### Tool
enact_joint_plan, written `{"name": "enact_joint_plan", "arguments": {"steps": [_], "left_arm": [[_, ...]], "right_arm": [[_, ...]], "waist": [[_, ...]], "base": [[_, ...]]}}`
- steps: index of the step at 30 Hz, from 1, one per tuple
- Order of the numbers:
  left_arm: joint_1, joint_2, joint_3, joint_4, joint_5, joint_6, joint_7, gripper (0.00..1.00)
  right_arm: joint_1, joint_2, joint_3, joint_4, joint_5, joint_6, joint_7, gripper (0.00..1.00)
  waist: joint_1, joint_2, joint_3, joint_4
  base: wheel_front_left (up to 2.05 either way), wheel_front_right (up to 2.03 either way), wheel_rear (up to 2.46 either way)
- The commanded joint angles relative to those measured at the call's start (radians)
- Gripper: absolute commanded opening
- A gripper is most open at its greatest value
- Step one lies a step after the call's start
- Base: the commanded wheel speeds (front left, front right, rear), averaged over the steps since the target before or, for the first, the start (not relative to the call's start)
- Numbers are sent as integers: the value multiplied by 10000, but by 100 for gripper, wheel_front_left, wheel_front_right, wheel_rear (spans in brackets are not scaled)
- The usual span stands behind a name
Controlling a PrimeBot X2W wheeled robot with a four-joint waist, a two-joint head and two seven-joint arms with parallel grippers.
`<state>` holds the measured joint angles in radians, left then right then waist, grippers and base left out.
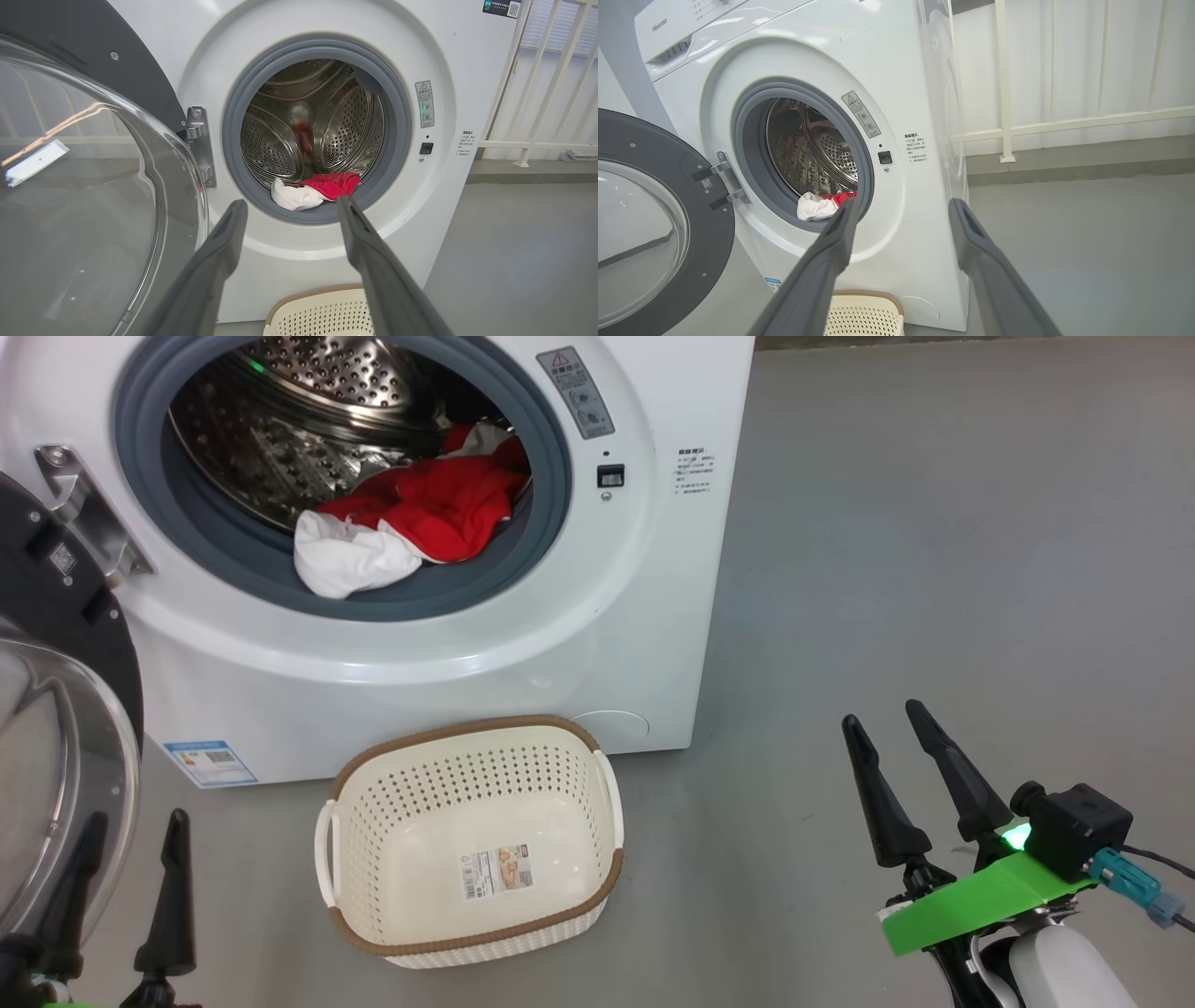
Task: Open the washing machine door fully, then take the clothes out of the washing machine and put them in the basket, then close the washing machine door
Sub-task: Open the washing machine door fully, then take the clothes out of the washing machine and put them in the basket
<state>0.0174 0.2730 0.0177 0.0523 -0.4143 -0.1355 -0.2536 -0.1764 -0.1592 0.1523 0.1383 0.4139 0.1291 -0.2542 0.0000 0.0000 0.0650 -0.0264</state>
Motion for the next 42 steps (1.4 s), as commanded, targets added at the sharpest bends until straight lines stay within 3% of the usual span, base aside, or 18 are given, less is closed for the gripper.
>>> {"name": "enact_joint_plan", "arguments": {"steps": [1, 42], "left_arm": [[-193, 196, 440, -164, 105, 48, -82, 100], [-159, 207, 411, -93, 110, 48, -82, 100]], "right_arm": [[38, -40, 163, -304, -133, 16, -76, 100], [125, -112, 105, -309, -100, 16, -76, 100]], "waist": [[0, 0, -1, 5], [0, 0, -70, 15]], "base": [[0, 0, 0], [0, 0, 0]]}}
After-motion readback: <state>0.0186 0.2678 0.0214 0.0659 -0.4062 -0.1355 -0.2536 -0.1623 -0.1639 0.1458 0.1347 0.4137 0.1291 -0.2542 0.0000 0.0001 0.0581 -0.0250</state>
